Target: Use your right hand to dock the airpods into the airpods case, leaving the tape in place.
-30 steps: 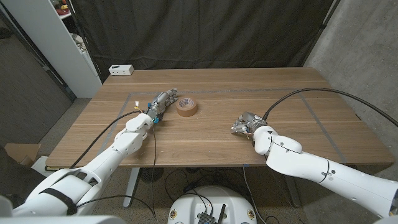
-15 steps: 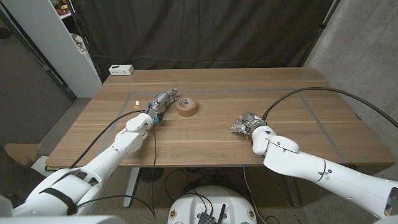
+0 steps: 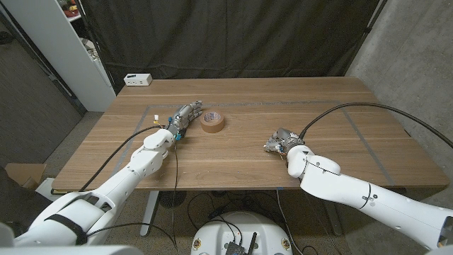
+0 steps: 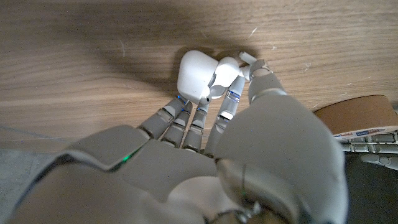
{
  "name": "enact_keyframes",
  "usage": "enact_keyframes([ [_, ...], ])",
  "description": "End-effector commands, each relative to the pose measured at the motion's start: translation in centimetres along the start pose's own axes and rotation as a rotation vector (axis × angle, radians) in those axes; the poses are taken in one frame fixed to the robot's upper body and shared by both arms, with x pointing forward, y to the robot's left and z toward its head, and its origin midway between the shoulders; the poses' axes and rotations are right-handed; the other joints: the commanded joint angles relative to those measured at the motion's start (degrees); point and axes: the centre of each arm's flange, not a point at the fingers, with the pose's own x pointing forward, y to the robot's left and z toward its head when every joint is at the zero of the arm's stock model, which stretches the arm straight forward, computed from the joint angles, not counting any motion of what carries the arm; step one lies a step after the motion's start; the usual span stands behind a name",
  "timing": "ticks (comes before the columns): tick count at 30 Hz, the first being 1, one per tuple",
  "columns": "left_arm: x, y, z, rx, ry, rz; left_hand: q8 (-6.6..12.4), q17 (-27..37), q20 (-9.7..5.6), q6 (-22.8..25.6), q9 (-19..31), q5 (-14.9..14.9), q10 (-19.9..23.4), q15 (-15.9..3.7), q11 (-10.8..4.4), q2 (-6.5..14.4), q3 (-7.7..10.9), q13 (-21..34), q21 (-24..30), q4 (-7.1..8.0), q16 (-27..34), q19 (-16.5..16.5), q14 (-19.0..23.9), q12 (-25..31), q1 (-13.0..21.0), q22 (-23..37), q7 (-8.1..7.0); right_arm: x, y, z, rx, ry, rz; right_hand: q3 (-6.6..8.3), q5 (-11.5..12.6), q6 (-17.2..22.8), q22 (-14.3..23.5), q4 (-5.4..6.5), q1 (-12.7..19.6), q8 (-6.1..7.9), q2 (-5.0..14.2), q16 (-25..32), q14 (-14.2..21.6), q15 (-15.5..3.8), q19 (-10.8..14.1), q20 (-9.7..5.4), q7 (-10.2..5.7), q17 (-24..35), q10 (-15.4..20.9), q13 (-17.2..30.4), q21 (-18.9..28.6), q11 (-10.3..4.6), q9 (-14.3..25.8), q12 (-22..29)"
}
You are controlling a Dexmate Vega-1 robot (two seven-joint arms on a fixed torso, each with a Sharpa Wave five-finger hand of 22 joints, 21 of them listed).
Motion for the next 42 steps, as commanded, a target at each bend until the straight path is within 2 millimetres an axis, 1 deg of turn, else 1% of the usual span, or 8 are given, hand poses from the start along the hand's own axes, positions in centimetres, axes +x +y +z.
enact_keyframes([
  [1,-0.3,0.0,-0.1,-0.003,0.001,0.014,-0.05,0.1,0.71,0.24,0.17,0.4,0.59,0.08,0.14,-0.16,-0.03,0.26,-0.19,-0.25,0.09,0.03,0.2,0.05,-0.1,0.19,0.03,0.2,0.5,-0.2,0.036,-0.022,0.001,0.03,0.32,1.26,0.25,-0.23,0.58,0.62,0.02,0.49,0.92,-4.94,0.44,0.17,-0.26,0.16,1.28,0.14,0.06,-0.54,0.4,0.46],
  [13,-0.5,-0.5,-0.3,-0.007,-0.009,0.011,-0.08,0.09,0.78,0.21,0.18,0.41,0.64,-0.05,-0.03,-0.17,-0.01,0.29,-0.2,-0.31,0.06,0.07,0.17,0.06,-0.08,0.2,-0.08,-0.4,0.6,-0.6,0.057,-0.068,-0.034,0.36,0.42,3.66,0.25,-0.48,1.72,1.81,0.67,1.16,2.65,-6.03,0.96,-0.36,-1.56,0.12,3.02,0.05,0.19,-2.0,1.11,0.9],
  [25,-1.3,-0.7,-0.1,0.001,-0.019,0.022,-0.16,0.08,0.79,0.05,0.18,0.42,0.66,-0.05,-0.09,-0.18,-0.01,0.31,-0.21,-0.36,0.07,0.1,0.2,0.07,-0.07,0.2,-0.2,-1.2,-0.6,-1.9,0.07,-0.183,-0.069,0.54,0.44,3.67,0.24,-0.4,2.24,1.63,1.34,1.62,3.73,-7.25,1.01,-1.2,-2.7,0.19,3.92,0.06,0.14,-2.82,1.02,1.11],
  [33,-2.1,-0.6,-0.1,0.004,-0.033,0.033,-0.18,0.07,0.78,0.0,0.18,0.43,0.65,-0.13,-0.05,-0.19,-0.04,0.32,-0.21,-0.45,0.08,0.14,0.22,0.05,-0.01,0.2,-0.3,-1.3,-1.8,-3.6,0.068,-0.264,-0.081,0.46,0.4,3.54,0.22,-0.29,2.46,1.35,1.69,1.75,3.89,-8.28,1.2,-1.99,-3.49,0.29,4.16,0.14,0.15,-4.6,0.87,1.07],
  [35,-2.4,-0.6,-0.1,0.005,-0.033,0.039,-0.18,0.07,0.76,-0.01,0.18,0.43,0.65,-0.13,-0.11,-0.2,-0.05,0.32,-0.22,-0.48,0.08,0.12,0.24,0.05,0.01,0.2,-0.34,-1.3,-2.2,-4.0,0.083,-0.28,-0.074,0.46,0.42,3.38,0.21,-0.27,2.59,1.21,1.87,1.76,3.83,-8.63,1.21,-2.23,-4.63,0.33,4.17,0.18,0.13,-4.97,0.82,1.03],
  [36,-2.5,-0.6,-0.1,0.005,-0.036,0.041,-0.21,0.08,0.76,-0.07,0.18,0.43,0.63,-0.16,-0.11,-0.19,-0.06,0.32,-0.22,-0.46,0.09,0.13,0.23,0.04,-0.01,0.2,-0.36,-1.3,-2.4,-4.2,0.087,-0.289,-0.076,0.34,0.4,3.69,0.21,-0.26,2.74,1.19,1.95,1.79,3.81,-8.7,1.19,-2.3,-8.19,0.39,4.11,0.23,0.1,-5.29,0.75,0.92],
  [40,-2.9,-0.6,0.1,0.011,-0.042,0.048,-0.2,0.07,0.72,-0.05,0.18,0.44,0.62,-0.17,-0.25,-0.2,-0.06,0.32,-0.22,-0.51,0.1,0.14,0.28,0.03,0.02,0.2,-0.43,-1.1,-2.8,-4.6,0.099,-0.304,-0.052,0.17,0.41,3.53,0.2,-0.16,2.75,1.01,2.11,1.83,3.75,-8.9,1.09,-2.5,-8.22,0.46,3.98,0.29,0.04,-5.54,0.7,0.78],
  [42,-3.1,-0.6,0.2,0.016,-0.04,0.05,-0.23,0.08,0.73,-0.14,0.18,0.43,0.68,-0.21,-0.23,-0.23,-0.1,0.32,-0.22,-0.49,0.1,0.15,0.29,0.06,-0.02,0.2,-0.53,-1.0,-3.0,-4.9,0.109,-0.307,-0.03,0.05,0.43,3.18,0.19,-0.12,2.77,0.8,2.19,1.73,3.44,-8.9,0.99,-2.55,-6.1,0.5,3.71,0.34,-0.02,-5.6,0.65,0.62],
])
